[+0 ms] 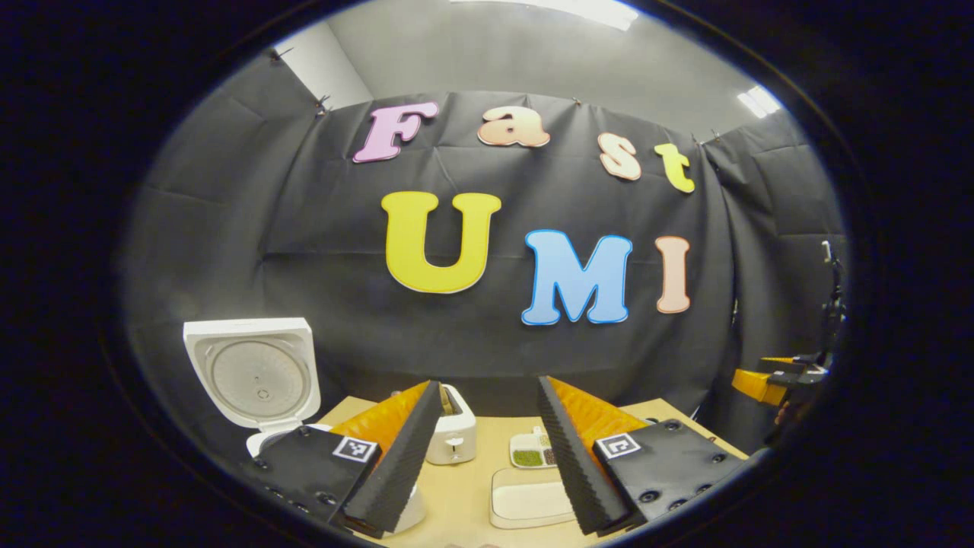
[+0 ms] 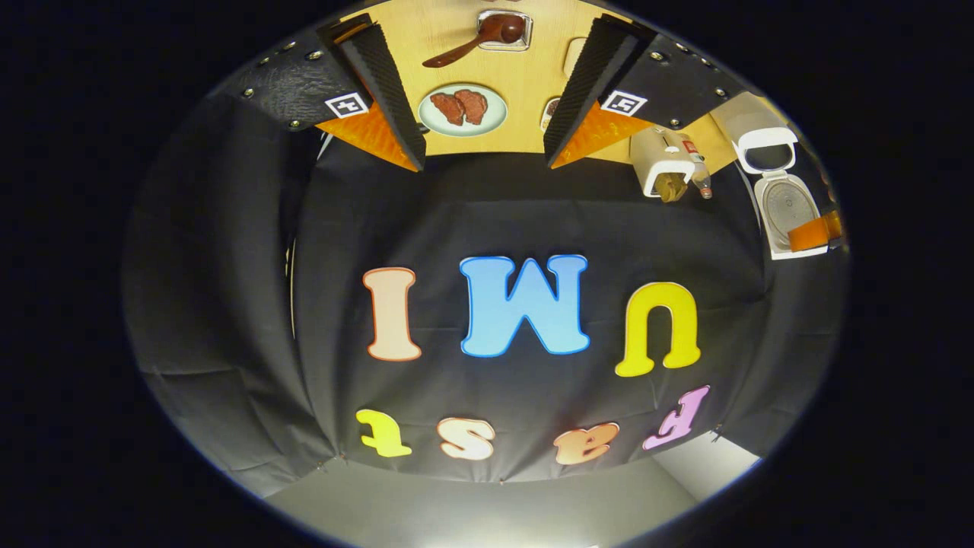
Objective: Close the left gripper, press the button to open the rice cooker; take a wooden spoon from the chopstick holder with the right hand, scoop a spoonful of rice and pour it into the rice cooker, then put the wooden spoon back into the chopstick holder.
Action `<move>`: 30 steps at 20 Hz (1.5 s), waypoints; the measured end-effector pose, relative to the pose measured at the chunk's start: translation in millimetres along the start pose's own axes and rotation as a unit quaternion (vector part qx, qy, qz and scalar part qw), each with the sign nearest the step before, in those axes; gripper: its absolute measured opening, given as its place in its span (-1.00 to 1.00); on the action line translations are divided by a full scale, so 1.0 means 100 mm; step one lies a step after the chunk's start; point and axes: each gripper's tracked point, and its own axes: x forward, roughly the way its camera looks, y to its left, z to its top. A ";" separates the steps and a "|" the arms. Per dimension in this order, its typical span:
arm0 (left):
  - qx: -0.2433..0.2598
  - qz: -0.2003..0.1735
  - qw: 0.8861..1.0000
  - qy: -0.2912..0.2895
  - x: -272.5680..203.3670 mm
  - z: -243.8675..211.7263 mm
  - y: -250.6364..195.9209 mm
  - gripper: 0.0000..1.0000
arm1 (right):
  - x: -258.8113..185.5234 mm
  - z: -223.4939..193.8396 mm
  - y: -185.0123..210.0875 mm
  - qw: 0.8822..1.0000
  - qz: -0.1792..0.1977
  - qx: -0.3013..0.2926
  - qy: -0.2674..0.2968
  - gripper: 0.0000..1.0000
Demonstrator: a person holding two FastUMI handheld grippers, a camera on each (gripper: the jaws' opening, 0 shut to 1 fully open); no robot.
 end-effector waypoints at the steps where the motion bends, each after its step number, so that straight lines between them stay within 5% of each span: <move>1: 0.003 0.006 1.000 -0.006 -0.02 0.02 0.00 0.83 | 0.04 -0.07 -0.09 1.000 -0.008 0.004 0.004 0.90; 5: 0.000 0.013 1.000 -0.009 -0.06 0.02 -0.05 1.00 | 0.21 -0.52 -0.28 0.999 -0.013 0.018 0.044 0.91; 18: 0.029 0.044 0.998 0.037 -0.05 -0.22 -0.06 0.94 | 0.63 -1.98 -0.44 0.982 -0.019 0.082 0.169 0.91; 21: 0.028 0.046 0.998 0.038 -0.04 -0.22 -0.04 1.00 | 0.65 -2.02 -0.35 0.978 -0.008 0.104 0.183 0.62; 24: 0.028 0.042 0.998 0.041 -0.02 -0.23 -0.06 1.00 | 0.68 -2.09 -0.25 0.969 0.007 0.145 0.202 -0.06; 28: 0.028 0.035 0.998 0.039 -0.03 -0.23 -0.09 1.00 | 0.66 -2.06 -0.13 0.946 0.019 0.236 0.223 -0.61; 30: 0.029 0.032 0.998 0.037 -0.04 -0.20 -0.09 1.00 | 0.66 -2.06 -0.10 0.946 0.016 0.237 0.219 -0.83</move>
